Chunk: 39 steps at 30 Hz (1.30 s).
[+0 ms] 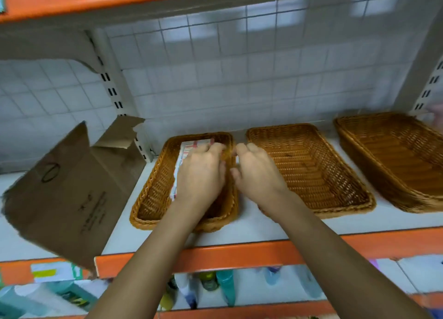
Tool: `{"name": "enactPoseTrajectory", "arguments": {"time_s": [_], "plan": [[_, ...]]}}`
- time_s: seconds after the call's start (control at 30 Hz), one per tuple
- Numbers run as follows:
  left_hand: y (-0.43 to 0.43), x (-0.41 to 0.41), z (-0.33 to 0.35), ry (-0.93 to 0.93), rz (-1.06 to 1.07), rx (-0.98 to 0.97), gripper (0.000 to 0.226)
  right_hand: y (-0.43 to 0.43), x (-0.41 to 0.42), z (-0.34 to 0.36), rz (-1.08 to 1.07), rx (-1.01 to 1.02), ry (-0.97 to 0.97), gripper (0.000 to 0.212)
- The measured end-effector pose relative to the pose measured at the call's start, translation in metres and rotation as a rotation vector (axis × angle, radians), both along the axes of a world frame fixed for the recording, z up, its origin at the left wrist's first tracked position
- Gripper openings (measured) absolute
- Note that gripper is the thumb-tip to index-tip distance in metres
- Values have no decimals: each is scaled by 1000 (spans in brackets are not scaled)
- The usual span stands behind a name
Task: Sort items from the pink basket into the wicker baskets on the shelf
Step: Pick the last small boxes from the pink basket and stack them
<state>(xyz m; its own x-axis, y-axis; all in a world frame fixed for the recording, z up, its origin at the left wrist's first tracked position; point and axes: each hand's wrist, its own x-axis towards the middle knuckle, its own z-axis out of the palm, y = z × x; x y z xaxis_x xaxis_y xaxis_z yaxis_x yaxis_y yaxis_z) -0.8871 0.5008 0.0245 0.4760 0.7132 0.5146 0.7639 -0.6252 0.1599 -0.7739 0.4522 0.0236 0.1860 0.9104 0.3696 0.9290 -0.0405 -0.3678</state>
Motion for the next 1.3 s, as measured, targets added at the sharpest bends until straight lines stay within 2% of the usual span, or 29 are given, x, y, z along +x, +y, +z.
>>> {"name": "enactPoseTrajectory", "arguments": {"time_s": [0.13, 0.33, 0.47, 0.67, 0.9, 1.0, 1.1, 1.2, 1.3], "plan": [[-42, 76, 7, -15, -122, -9, 27, -51, 61, 8, -26, 27, -55, 38], [-110, 199, 5, -29, -300, 5, 28, -141, 170, 18, -198, 71, -168, 36], [-161, 278, 1, -7, -422, -28, 29, -203, 234, 18, -314, 0, -230, 35], [-220, 368, 3, 12, -556, -11, 25, -264, 318, 10, -470, -57, -106, 27], [-223, 460, 16, 140, -652, -2, 29, -289, 397, 23, -495, -68, -130, 41], [-208, 498, 18, 271, -665, -36, 36, -286, 438, 27, -495, -124, -96, 45], [-185, 530, 15, 349, -646, -133, 42, -281, 478, 29, -492, -157, -45, 44], [-165, 551, 12, 397, -599, -157, 54, -271, 508, 30, -445, -230, -30, 43], [-150, 567, 12, 435, -589, -160, 55, -260, 534, 29, -382, -283, -47, 44]]}}
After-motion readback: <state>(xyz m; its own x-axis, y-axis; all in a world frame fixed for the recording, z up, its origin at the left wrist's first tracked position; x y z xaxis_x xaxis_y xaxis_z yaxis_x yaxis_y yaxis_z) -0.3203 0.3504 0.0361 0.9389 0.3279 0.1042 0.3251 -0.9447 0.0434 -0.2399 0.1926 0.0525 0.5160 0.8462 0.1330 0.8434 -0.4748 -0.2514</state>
